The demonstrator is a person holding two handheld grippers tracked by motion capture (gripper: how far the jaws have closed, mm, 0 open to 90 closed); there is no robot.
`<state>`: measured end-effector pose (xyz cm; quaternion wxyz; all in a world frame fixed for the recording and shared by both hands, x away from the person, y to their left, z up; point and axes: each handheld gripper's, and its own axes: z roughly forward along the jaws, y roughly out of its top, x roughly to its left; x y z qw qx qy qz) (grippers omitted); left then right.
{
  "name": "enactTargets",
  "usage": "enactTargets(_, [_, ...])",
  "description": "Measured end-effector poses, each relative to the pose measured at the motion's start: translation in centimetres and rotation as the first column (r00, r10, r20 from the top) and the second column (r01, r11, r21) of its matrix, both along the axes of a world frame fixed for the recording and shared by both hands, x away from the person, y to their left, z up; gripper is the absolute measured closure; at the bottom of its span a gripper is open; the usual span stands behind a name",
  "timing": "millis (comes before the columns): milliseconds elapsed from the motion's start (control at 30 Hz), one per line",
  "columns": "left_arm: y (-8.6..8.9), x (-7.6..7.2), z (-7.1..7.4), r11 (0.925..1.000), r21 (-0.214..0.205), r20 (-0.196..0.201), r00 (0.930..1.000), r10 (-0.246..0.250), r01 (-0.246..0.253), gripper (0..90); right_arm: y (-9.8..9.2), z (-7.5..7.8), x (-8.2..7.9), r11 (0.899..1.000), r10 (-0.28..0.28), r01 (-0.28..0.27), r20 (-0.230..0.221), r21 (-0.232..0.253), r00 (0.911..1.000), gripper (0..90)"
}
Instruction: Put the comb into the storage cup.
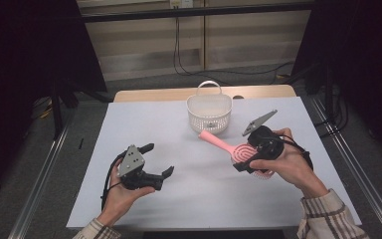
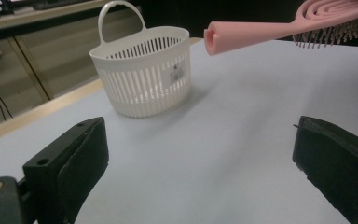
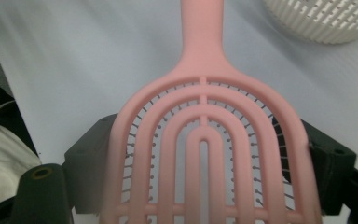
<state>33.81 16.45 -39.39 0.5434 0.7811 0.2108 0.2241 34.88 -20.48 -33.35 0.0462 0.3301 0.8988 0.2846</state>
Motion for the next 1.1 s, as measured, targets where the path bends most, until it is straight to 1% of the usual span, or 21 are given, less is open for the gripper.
enactTargets(67, [-0.2, 0.0, 0.2, 1.0000, 0.008, 0.018, 0.9998, 0.002, -0.002, 3.4, 0.2, 0.0, 0.0, 1.000, 0.011, -0.011, 0.001, -0.004, 0.9999, 19.4])
enactTargets(133, [-0.4, 0.1, 0.3, 0.9996, 0.026, 0.028, 0.9996, -0.008, 0.007, 3.0, 0.4, 0.0, -0.1, 1.000, 0.019, -0.019, 0.003, -0.002, 0.9998, 19.4])
enactTargets(167, [-0.6, 0.1, 0.2, 0.9990, 0.043, 0.037, 0.9992, -0.012, 0.011, 3.0, 0.4, 0.0, -0.1, 1.000, 0.020, -0.020, 0.000, -0.004, 0.9998, 19.4])
enactTargets(200, [-0.8, 0.1, 0.2, 0.9987, 0.050, 0.042, 0.9991, -0.012, 0.010, 3.0, 0.5, 0.0, -0.1, 1.000, 0.021, -0.021, -0.002, -0.004, 0.9998, 19.4])
enactTargets(300, [-1.3, 0.3, -0.1, 0.9967, 0.076, 0.043, 0.9986, -0.032, 0.029, 3.1, 0.6, 0.0, 0.0, 1.000, 0.030, -0.030, 0.000, -0.002, 0.9996, 19.4])
enactTargets(333, [-1.5, 0.4, -0.2, 0.9953, 0.091, 0.045, 0.9982, -0.038, 0.034, 3.1, 0.7, 0.0, 0.1, 0.999, 0.034, -0.034, 0.002, -0.001, 0.9994, 19.4])
enactTargets(400, [-1.8, 0.6, -0.3, 0.9933, 0.107, 0.050, 0.9975, -0.049, 0.044, 3.5, 0.9, 0.0, 0.1, 0.999, 0.043, -0.043, 0.005, 0.001, 0.9991, 19.4])
enactTargets(533, [-2.5, 0.9, -0.1, 0.9871, 0.154, 0.082, 0.9950, -0.056, 0.043, 3.7, 1.1, 0.1, 0.1, 0.998, 0.058, -0.058, 0.001, -0.001, 0.9983, 19.4])
enactTargets(600, [-2.9, 1.0, 0.0, 0.9851, 0.166, 0.102, 0.9930, -0.061, 0.043, 3.7, 1.3, 0.1, 0.1, 0.998, 0.062, -0.062, 0.004, 0.002, 0.9981, 19.4])
enactTargets(667, [-3.4, 1.1, 0.2, 0.9792, 0.199, 0.123, 0.9901, -0.068, 0.043, 3.7, 1.4, 0.2, 0.1, 0.998, 0.067, -0.067, 0.004, 0.006, 0.9978, 19.4])
enactTargets(800, [-4.2, 1.4, 0.3, 0.9693, 0.242, 0.159, 0.9836, -0.085, 0.044, 3.8, 1.7, 0.2, 0.1, 0.997, 0.079, -0.079, 0.007, 0.006, 0.9969, 19.5])
enactTargets(867, [-4.6, 1.5, 0.4, 0.9667, 0.252, 0.175, 0.9801, -0.093, 0.047, 3.9, 1.8, 0.3, 0.0, 0.997, 0.080, -0.080, 0.007, 0.006, 0.9967, 19.4])
enactTargets(933, [-4.9, 1.6, 0.5, 0.9624, 0.266, 0.186, 0.9767, -0.107, 0.054, 4.1, 1.9, 0.4, 0.0, 0.996, 0.090, -0.090, 0.010, 0.004, 0.9959, 19.5])
enactTargets(967, [-5.1, 1.6, 0.5, 0.9592, 0.278, 0.196, 0.9745, -0.108, 0.051, 4.3, 2.0, 0.4, 0.0, 0.996, 0.094, -0.094, 0.010, 0.003, 0.9956, 19.4])
enactTargets(1033, [-5.3, 1.6, 0.6, 0.9502, 0.309, 0.223, 0.9678, -0.117, 0.044, 4.7, 2.1, 0.4, 0.0, 0.995, 0.095, -0.096, 0.010, 0.004, 0.9954, 19.4])
enactTargets(1100, [-5.6, 1.5, 0.5, 0.9441, 0.327, 0.241, 0.9625, -0.124, 0.039, 4.8, 2.1, 0.5, -0.1, 0.995, 0.096, -0.096, 0.011, 0.005, 0.9954, 19.5])
